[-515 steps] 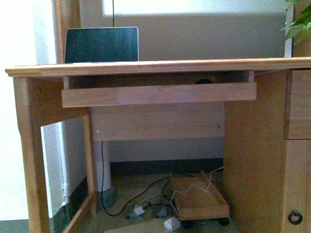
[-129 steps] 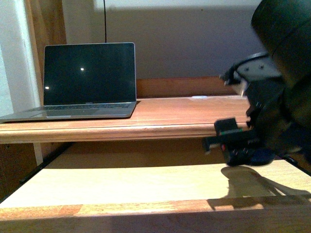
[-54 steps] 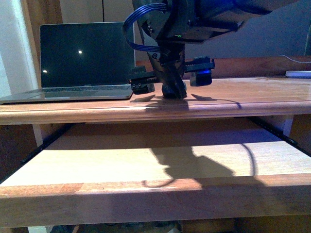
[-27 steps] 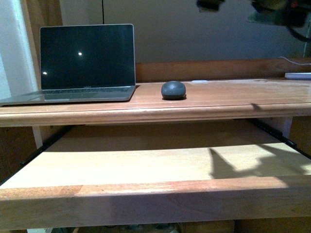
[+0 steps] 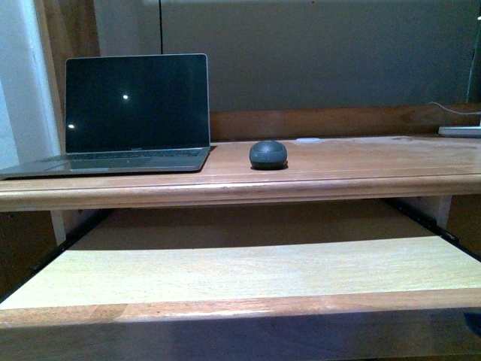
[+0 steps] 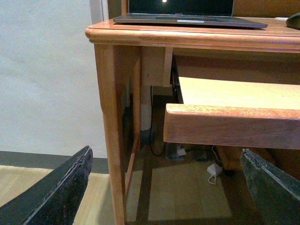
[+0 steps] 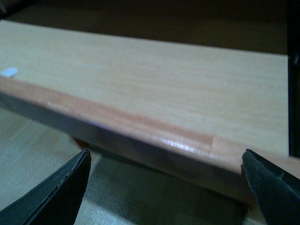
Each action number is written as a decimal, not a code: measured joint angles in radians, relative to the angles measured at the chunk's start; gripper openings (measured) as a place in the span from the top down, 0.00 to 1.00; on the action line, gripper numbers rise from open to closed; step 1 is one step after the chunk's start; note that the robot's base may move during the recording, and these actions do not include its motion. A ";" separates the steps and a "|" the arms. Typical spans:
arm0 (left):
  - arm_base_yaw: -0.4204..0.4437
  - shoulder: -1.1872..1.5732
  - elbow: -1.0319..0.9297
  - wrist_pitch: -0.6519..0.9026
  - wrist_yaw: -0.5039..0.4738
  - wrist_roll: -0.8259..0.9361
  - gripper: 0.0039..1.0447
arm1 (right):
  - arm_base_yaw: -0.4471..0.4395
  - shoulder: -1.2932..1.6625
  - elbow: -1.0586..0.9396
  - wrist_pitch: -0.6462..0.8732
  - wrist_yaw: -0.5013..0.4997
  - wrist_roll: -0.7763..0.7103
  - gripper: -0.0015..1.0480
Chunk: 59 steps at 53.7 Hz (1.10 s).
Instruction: Place mouse
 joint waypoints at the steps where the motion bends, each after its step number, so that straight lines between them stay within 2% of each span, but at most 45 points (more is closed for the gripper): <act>1: 0.000 0.000 0.000 0.000 0.000 0.000 0.07 | -0.001 -0.001 -0.005 0.003 -0.002 0.000 0.07; 11: 0.000 0.000 0.000 0.000 0.000 0.000 0.07 | 0.024 0.000 -0.063 0.046 0.008 -0.005 0.07; 29: 0.000 0.000 0.000 0.000 0.000 0.000 0.07 | 0.213 0.200 -0.022 0.208 0.179 0.016 0.07; 43: 0.000 0.000 0.000 0.000 0.000 0.000 0.07 | 0.328 0.433 0.167 0.282 0.360 0.064 0.07; 59: 0.000 0.000 0.000 0.000 0.000 0.000 0.07 | 0.401 0.720 0.502 0.239 0.553 0.110 0.07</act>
